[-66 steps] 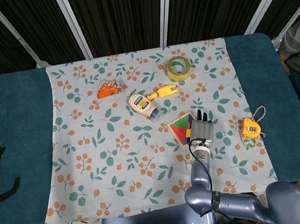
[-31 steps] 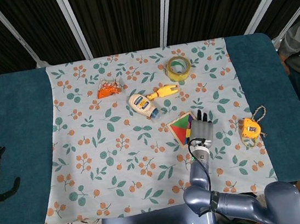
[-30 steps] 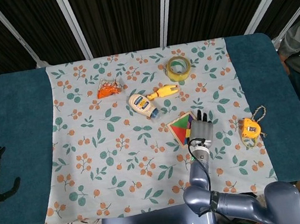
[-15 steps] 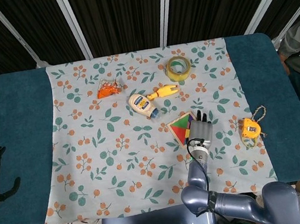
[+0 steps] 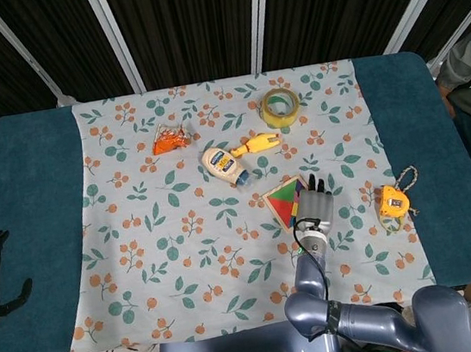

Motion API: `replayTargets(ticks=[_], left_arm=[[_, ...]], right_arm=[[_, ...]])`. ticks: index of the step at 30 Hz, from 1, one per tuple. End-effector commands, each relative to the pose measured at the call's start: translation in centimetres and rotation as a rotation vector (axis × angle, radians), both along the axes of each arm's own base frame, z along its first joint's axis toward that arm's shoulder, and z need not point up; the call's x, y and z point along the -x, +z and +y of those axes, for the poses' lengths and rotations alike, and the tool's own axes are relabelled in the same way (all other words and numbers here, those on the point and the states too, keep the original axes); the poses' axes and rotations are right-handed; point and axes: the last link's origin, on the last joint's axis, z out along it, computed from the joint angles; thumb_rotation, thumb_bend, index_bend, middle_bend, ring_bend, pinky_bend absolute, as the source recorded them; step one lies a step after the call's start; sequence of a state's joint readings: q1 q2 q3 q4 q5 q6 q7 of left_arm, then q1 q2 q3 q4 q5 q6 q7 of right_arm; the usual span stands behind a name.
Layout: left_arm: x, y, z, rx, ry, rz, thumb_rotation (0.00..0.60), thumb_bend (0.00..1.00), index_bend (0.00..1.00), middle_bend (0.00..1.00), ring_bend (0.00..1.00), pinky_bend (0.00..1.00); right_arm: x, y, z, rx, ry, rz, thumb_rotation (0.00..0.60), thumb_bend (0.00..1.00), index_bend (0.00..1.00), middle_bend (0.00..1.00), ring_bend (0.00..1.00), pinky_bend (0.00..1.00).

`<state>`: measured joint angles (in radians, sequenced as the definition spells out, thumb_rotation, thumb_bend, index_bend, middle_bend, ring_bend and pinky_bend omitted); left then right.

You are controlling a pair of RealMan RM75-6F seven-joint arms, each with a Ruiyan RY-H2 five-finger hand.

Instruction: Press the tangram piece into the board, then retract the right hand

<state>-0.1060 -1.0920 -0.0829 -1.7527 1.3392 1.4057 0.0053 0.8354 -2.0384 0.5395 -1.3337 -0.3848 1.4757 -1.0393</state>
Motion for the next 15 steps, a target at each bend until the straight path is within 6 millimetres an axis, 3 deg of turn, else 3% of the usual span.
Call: replayTargets(ticks=[1, 12, 15], left_arm=[[0.0, 0.0, 0.0, 0.0, 0.0, 0.0, 0.6, 0.36, 0.0, 0.03, 0.06, 0.01], [0.0, 0.0, 0.0, -0.001, 0.001, 0.001, 0.6, 0.36, 0.0, 0.03, 0.06, 0.01], [0.1, 0.0, 0.0, -0.001, 0.002, 0.001, 0.6, 0.36, 0.0, 0.03, 0.06, 0.01]], right_arm=[[-0.1, 0.0, 0.0, 0.001, 0.001, -0.002, 0.6, 0.24, 0.29, 0.0, 0.0, 0.24], [-0.6, 1.1, 0.1, 0.025, 0.022, -0.032, 0.6, 0.24, 0.28, 0.0, 0.0, 0.24], [-0.8, 3.3, 1.1, 0.032, 0.077, -0.069, 0.6, 0.24, 0.25, 0.0, 0.0, 0.24]])
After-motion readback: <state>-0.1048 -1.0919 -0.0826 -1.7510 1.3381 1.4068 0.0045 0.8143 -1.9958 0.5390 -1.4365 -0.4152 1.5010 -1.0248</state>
